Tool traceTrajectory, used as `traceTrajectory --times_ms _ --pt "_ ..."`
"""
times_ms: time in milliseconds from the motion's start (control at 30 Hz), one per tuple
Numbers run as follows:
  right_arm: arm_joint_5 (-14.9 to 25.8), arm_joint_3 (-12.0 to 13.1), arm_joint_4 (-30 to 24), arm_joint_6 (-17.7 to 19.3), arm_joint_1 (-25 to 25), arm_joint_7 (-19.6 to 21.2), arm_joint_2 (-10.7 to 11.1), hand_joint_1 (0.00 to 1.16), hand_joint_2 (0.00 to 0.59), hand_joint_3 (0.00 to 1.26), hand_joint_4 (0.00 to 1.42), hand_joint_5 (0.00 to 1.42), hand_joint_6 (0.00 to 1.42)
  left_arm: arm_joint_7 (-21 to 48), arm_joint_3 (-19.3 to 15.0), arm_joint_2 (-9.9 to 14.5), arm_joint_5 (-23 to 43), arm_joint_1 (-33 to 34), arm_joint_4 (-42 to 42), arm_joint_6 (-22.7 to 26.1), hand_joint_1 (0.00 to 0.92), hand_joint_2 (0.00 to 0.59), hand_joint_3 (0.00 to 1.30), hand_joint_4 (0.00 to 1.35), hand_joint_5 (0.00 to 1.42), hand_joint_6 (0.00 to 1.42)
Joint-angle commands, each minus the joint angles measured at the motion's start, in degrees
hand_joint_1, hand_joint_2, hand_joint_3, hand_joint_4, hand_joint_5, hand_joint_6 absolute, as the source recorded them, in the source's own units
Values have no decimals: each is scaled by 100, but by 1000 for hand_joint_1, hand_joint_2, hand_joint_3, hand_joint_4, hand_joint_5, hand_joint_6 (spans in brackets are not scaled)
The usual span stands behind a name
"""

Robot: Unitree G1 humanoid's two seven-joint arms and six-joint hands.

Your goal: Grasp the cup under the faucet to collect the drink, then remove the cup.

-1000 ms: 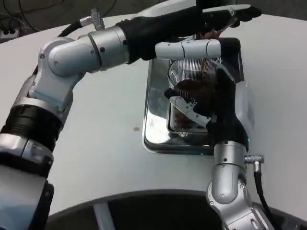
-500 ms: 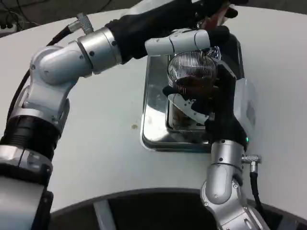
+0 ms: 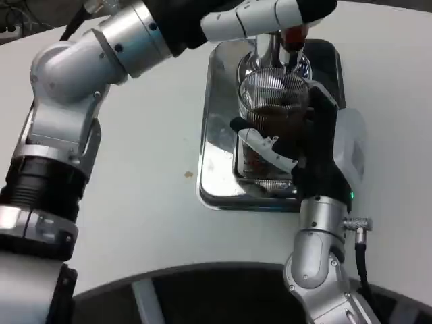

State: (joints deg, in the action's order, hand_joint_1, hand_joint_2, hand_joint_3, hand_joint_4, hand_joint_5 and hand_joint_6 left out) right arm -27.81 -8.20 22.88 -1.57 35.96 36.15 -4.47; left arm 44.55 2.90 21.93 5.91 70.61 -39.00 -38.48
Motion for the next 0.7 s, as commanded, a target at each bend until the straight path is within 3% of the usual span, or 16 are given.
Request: traceTrajectory --times_ms 33,367,700 --pt "16 -4 23 -315 -360 -51 -77 974 241 487 569 673 646 94 -98 89 172 -153 393 114 0 91 35 58 168 149" --pt "-86 -29 -227 -360 -470 15 -114 992 237 506 594 718 698 145 -220 253 403 -473 1256 448 0 90 54 89 183 153" --pt "-167 -10 -513 -346 -608 71 -135 1006 208 568 667 830 861 71 -443 470 578 -962 1941 785 0 99 64 100 192 159"
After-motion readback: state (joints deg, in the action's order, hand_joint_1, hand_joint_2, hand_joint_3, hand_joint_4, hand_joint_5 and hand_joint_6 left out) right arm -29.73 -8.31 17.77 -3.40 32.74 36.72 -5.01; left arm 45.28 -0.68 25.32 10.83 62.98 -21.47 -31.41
